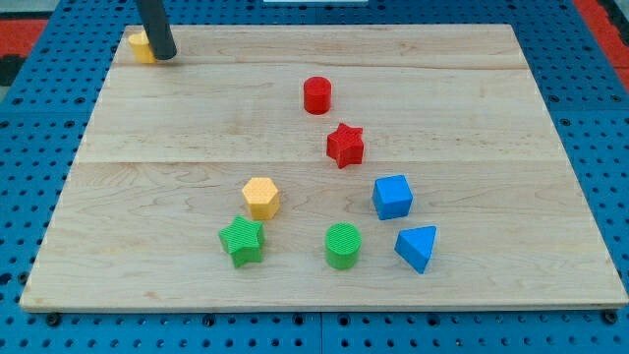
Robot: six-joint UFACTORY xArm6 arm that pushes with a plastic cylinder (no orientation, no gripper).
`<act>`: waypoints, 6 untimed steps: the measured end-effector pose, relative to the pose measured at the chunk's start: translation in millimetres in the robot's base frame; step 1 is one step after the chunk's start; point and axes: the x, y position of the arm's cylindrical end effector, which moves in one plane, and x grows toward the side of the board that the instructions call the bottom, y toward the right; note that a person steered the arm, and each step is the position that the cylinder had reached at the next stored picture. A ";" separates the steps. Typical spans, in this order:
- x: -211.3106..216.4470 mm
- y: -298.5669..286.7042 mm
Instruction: Move your arm closer to yellow hexagon
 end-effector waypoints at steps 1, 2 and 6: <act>0.0 0.0; 29.6 35.2; 276.0 144.4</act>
